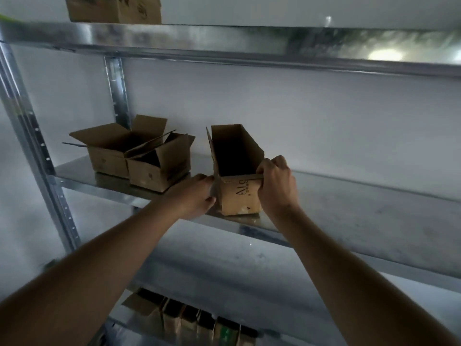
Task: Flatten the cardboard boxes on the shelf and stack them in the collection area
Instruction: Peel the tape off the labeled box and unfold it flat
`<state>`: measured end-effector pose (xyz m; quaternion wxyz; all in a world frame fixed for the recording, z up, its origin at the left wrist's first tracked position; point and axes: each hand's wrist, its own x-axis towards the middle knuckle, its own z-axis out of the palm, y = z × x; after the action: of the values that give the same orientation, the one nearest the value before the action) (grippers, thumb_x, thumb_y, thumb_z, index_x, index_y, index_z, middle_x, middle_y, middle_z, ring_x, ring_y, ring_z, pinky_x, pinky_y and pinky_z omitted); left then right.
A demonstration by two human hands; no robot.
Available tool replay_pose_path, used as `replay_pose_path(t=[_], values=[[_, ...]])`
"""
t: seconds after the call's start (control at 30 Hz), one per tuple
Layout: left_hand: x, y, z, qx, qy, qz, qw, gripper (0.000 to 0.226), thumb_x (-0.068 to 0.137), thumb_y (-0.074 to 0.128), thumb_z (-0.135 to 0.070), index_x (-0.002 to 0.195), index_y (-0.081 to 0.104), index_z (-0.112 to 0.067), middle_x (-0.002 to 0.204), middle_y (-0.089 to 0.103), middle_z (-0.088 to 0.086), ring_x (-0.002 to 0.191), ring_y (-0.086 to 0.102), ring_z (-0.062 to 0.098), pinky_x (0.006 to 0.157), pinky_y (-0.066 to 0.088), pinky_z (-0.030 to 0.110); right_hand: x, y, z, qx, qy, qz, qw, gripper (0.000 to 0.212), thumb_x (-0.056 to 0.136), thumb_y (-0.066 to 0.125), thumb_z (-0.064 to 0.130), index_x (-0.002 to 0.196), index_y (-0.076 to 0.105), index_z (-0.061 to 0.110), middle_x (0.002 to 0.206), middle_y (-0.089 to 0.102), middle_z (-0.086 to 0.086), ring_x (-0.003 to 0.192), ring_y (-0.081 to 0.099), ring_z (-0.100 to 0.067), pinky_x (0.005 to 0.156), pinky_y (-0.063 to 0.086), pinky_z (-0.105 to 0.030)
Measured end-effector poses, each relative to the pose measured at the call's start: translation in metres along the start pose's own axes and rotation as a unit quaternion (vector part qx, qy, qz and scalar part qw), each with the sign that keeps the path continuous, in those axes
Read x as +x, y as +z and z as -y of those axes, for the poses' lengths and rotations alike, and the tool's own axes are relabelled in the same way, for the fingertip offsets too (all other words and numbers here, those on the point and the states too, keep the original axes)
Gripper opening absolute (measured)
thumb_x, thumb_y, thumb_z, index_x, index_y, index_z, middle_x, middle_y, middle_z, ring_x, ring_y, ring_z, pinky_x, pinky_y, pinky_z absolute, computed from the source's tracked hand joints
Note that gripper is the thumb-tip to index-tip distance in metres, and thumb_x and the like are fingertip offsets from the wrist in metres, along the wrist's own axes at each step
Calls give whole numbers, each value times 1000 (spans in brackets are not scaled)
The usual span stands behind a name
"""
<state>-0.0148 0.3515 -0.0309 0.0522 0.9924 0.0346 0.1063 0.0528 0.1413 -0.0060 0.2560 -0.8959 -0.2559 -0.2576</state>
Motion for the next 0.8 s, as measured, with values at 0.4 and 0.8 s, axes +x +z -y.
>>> replay_pose_path(t=[0.4,0.8], values=[[41,12,-133,36,77,18,996,63,103,53,-44,155,36,-13,154,45,13,132,54,33,104,50,49,-47,-85,-120,-31,80,-46,995,39,88,60,-12,122,63,6,124,53,-13,73,46,-17,62,44,-27],[68,41,-357,-9,116,20,993,70,106,49,-43,164,21,-18,167,32,7,148,40,27,118,38,42,-93,-208,-288,-75,94,-47,992,33,86,57,-13,111,66,7,118,53,-14,74,61,-30,67,59,-43]])
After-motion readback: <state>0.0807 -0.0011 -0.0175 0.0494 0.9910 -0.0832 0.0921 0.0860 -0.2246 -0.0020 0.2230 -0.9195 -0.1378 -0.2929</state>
